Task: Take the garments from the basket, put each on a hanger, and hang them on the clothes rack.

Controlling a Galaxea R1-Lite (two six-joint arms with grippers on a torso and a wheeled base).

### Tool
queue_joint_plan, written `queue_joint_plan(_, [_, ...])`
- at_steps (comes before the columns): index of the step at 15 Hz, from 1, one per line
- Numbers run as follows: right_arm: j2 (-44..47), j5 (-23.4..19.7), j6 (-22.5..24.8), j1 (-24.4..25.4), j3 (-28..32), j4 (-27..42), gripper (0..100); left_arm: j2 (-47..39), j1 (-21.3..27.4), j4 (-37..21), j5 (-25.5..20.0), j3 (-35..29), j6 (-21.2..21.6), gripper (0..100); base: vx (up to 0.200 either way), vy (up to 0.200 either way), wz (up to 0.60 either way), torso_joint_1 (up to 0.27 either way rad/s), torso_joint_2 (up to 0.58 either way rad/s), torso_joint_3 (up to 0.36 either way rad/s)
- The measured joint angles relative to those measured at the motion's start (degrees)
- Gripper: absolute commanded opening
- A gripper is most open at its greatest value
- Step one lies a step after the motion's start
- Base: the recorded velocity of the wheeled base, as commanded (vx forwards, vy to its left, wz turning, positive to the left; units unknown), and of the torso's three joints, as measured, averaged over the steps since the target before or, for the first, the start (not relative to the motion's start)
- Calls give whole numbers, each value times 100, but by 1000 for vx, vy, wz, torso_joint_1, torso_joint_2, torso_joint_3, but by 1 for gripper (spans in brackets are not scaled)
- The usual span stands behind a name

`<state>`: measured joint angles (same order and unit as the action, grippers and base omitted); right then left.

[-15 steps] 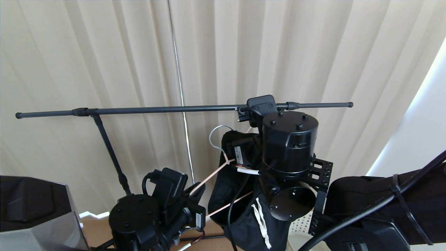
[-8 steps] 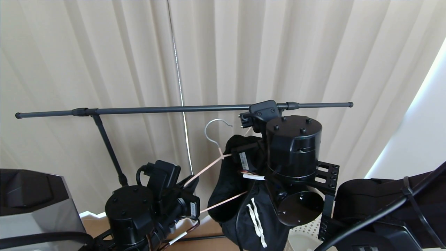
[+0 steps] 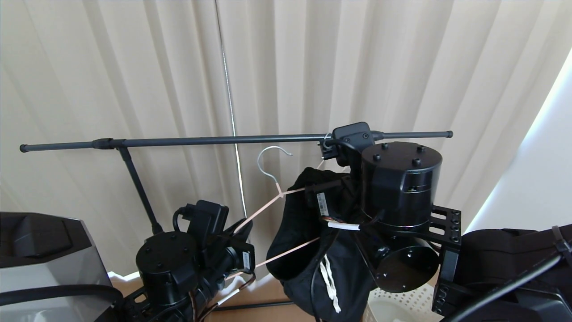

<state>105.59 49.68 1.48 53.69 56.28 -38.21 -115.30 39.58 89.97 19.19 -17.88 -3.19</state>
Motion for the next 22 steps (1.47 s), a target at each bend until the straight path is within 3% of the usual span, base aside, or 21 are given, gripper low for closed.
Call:
queue_joint_plan(7, [-107, -46, 0, 246, -107, -5, 100, -63, -15, -5, 62, -74, -6, 0, 0, 0, 0, 0, 0, 0])
queue_joint_plan(13, [-171, -336, -15, 384, -171, -20, 100, -63, -6, -5, 57, -72, -24, 0, 0, 0, 0, 0, 0, 0])
queue_joint_plan(15, [-268, -827, -24, 389, -328, -28, 100, -61, 0, -13, 51, -66, -77, 0, 0, 0, 0, 0, 0, 0])
queue_joint_plan(20, [-599, -1454, -33, 339, -692, -24, 100, -60, 13, -9, 5, -24, -140, 0, 0, 0, 0, 0, 0, 0])
queue_joint_plan(22, [-852, -2217, 49, -30, -846, 38, 100, -55, 16, -5, -23, 33, -160, 0, 0, 0, 0, 0, 0, 0])
